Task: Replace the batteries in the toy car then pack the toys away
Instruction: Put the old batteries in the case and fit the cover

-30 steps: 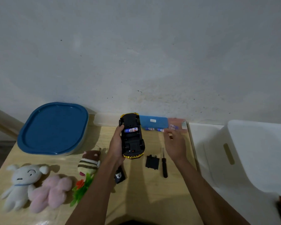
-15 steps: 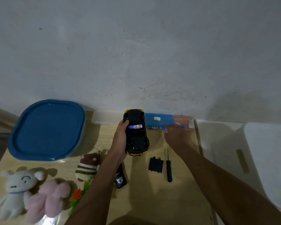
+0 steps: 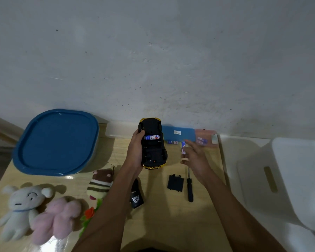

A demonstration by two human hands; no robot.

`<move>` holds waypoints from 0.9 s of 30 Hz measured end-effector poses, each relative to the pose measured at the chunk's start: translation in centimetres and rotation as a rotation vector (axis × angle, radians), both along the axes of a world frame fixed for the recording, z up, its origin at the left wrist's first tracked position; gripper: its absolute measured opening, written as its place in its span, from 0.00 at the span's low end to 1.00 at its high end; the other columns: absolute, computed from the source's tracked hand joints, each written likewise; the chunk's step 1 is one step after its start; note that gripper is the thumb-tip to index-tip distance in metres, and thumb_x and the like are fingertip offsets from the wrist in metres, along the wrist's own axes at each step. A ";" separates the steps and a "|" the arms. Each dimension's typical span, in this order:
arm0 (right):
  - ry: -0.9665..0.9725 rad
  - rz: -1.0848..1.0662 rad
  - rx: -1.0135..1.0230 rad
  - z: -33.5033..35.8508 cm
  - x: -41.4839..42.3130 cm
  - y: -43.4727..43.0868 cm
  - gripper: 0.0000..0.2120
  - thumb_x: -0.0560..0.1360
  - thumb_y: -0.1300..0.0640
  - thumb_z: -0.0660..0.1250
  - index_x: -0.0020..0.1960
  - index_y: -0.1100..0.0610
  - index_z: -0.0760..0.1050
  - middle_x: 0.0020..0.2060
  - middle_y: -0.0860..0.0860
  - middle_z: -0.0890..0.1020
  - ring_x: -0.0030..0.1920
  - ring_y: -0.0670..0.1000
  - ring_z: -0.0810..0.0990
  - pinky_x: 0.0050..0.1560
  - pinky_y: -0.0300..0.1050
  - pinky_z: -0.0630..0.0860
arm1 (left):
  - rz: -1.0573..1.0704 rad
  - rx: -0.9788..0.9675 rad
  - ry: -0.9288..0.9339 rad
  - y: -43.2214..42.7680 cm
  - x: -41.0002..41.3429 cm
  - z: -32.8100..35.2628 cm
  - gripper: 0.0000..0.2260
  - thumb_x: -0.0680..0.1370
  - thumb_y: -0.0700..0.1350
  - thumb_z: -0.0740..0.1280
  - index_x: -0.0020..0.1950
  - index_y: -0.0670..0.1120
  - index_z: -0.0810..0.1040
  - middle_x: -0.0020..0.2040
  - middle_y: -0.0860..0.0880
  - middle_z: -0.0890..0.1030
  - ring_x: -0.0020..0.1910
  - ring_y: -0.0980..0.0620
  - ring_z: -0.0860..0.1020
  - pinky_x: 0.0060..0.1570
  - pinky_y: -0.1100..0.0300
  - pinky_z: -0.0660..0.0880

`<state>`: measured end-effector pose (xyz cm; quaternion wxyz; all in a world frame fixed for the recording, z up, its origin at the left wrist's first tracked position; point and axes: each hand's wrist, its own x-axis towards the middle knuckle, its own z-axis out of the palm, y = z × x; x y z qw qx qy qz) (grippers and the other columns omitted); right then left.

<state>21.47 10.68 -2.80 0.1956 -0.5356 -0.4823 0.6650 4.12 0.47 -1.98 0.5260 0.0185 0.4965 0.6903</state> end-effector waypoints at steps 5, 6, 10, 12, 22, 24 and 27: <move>0.411 -0.133 -0.268 4.1 0.7 -3.8 0.13 0.79 0.64 0.63 0.62 0.56 0.74 0.41 0.55 0.80 0.39 0.51 0.79 0.42 0.47 0.78 | 0.005 0.022 0.016 -0.9 0.6 1.0 0.14 0.82 0.49 0.58 0.65 0.51 0.75 0.54 0.43 0.83 0.50 0.41 0.82 0.55 0.40 0.77; 0.422 -0.141 -0.267 4.8 0.6 -4.5 0.13 0.79 0.64 0.63 0.62 0.57 0.74 0.42 0.56 0.80 0.40 0.52 0.80 0.42 0.46 0.79 | 0.006 0.024 0.018 -1.1 0.7 1.1 0.14 0.82 0.49 0.59 0.66 0.51 0.75 0.54 0.42 0.83 0.50 0.40 0.82 0.55 0.40 0.77; 0.185 -0.014 0.007 7.2 0.0 -6.6 0.12 0.76 0.61 0.70 0.59 0.54 0.74 0.46 0.57 0.84 0.40 0.51 0.81 0.38 0.44 0.78 | 0.012 0.025 0.063 -2.2 1.2 2.0 0.15 0.82 0.49 0.59 0.67 0.50 0.74 0.56 0.41 0.82 0.51 0.40 0.82 0.54 0.42 0.78; 0.035 0.120 0.222 8.3 -0.3 -7.3 0.10 0.75 0.58 0.71 0.55 0.54 0.76 0.46 0.53 0.85 0.39 0.47 0.81 0.37 0.39 0.77 | 0.016 0.010 0.129 -2.7 1.4 2.3 0.15 0.82 0.50 0.58 0.68 0.50 0.73 0.57 0.41 0.82 0.52 0.40 0.83 0.51 0.44 0.80; -0.324 0.395 0.799 10.1 -2.3 -8.5 0.16 0.75 0.54 0.72 0.62 0.51 0.76 0.42 0.43 0.79 0.39 0.38 0.77 0.35 0.27 0.72 | 0.028 0.006 0.231 -4.3 2.5 3.5 0.16 0.82 0.49 0.60 0.70 0.53 0.72 0.60 0.45 0.81 0.55 0.45 0.82 0.55 0.46 0.80; -0.319 0.377 0.822 10.1 -2.7 -8.7 0.16 0.74 0.55 0.73 0.60 0.50 0.75 0.39 0.42 0.78 0.37 0.40 0.77 0.35 0.29 0.73 | 0.023 0.012 0.231 -4.5 2.6 3.7 0.15 0.82 0.49 0.60 0.69 0.53 0.73 0.59 0.46 0.81 0.55 0.46 0.82 0.55 0.46 0.80; -0.299 0.355 0.862 10.1 -3.3 -9.0 0.13 0.72 0.55 0.74 0.54 0.50 0.74 0.38 0.42 0.78 0.38 0.42 0.78 0.39 0.35 0.77 | 0.011 0.021 0.221 -4.7 2.9 3.8 0.15 0.82 0.49 0.60 0.68 0.53 0.74 0.60 0.45 0.82 0.56 0.46 0.82 0.57 0.47 0.79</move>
